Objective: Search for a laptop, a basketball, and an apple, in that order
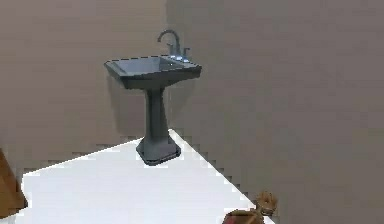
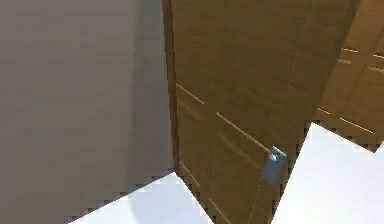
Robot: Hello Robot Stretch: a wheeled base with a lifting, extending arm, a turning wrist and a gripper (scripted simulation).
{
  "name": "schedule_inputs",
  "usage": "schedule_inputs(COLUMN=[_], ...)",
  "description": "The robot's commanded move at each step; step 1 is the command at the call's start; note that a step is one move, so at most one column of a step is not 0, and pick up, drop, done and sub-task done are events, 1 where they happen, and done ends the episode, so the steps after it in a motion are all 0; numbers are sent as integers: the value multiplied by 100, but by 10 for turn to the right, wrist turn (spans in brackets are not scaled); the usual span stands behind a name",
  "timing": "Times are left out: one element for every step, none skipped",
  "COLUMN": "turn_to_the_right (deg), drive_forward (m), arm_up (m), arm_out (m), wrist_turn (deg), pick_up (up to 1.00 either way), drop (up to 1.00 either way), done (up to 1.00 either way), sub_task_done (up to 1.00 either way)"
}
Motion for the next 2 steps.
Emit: schedule_inputs(turn_to_the_right=[0, -450], drive_forward=[10, 0], arm_up=[0, 0], arm_out=[0, 0], wrist_turn=[0, 0], pick_up=[0, 0], drop=[0, 0], done=[0, 0], sub_task_done=[0, 0])
